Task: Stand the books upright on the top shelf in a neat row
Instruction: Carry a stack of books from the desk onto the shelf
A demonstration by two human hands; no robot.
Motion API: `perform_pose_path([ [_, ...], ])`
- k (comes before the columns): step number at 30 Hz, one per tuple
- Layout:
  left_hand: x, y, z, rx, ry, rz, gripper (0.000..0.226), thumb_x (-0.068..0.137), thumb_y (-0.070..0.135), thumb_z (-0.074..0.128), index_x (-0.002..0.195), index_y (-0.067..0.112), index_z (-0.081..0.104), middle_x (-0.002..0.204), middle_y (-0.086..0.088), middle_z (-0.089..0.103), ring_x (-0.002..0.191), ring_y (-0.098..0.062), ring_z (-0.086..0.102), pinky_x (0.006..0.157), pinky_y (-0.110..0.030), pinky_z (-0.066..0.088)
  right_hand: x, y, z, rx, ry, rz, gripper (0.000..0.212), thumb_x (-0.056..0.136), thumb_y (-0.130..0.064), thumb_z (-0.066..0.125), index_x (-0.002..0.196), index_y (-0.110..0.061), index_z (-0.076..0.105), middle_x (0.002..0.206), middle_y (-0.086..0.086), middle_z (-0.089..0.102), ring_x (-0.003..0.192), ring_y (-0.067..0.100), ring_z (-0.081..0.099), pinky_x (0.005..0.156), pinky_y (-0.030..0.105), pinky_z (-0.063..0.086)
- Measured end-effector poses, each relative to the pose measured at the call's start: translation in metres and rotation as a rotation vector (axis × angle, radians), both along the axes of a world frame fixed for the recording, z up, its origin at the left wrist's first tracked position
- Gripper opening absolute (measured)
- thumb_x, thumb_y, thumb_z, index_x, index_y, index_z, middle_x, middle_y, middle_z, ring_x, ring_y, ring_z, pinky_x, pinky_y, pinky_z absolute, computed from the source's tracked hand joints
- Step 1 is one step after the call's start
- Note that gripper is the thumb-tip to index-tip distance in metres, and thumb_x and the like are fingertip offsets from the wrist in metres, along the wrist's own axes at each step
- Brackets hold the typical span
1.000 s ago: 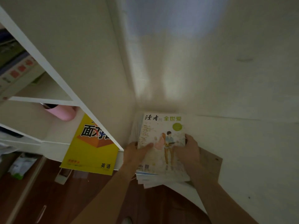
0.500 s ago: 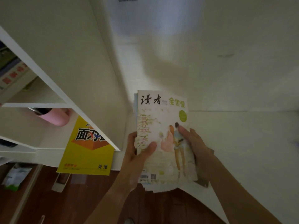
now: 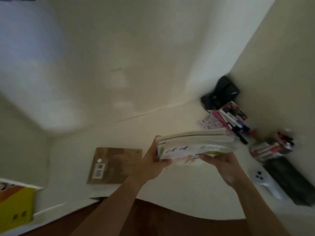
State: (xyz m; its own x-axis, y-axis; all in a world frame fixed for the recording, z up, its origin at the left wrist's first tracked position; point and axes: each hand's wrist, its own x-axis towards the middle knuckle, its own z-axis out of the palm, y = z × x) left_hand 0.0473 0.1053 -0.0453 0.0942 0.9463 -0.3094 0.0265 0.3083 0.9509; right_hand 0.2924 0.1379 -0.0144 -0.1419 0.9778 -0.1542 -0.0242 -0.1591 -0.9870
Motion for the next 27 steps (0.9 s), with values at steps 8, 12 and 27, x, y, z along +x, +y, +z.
perform_pose_path([
  [8, 0.056, 0.013, -0.036, 0.074, -0.003, 0.012, 0.064, 0.08, -0.024, 0.064, 0.132, 0.012, 0.054, 0.115, 0.001, 0.072, 0.111, -0.011, 0.07, 0.085, -0.03, 0.062, 0.053, -0.019, -0.062, -0.099, -0.022, -0.114, 0.052, 0.081, 0.017, 0.071, 0.125, -0.008, 0.066, 0.116, 0.012, 0.075, 0.111, 0.027, 0.071, 0.096, 0.038, 0.058],
  [12, 0.062, 0.014, -0.037, 0.137, -0.03, 0.09, 0.071, 0.071, -0.021, 0.074, 0.132, 0.01, 0.054, 0.115, 0.003, 0.073, 0.111, -0.015, 0.071, 0.082, -0.026, 0.06, 0.057, -0.015, -0.071, -0.124, -0.007, -0.101, 0.057, 0.077, 0.026, 0.068, 0.119, -0.012, 0.066, 0.108, 0.003, 0.077, 0.105, 0.021, 0.073, 0.087, 0.031, 0.06],
  [27, 0.059, 0.02, -0.108, -0.02, -0.005, 0.066, 0.073, 0.068, -0.014, 0.088, 0.135, 0.0, 0.06, 0.126, -0.014, 0.073, 0.118, -0.028, 0.071, 0.091, -0.046, 0.062, 0.049, -0.012, -0.114, -0.189, -0.078, -0.075, 0.066, 0.07, 0.004, 0.083, 0.132, -0.003, 0.062, 0.123, 0.011, 0.073, 0.112, 0.019, 0.07, 0.084, 0.021, 0.058],
])
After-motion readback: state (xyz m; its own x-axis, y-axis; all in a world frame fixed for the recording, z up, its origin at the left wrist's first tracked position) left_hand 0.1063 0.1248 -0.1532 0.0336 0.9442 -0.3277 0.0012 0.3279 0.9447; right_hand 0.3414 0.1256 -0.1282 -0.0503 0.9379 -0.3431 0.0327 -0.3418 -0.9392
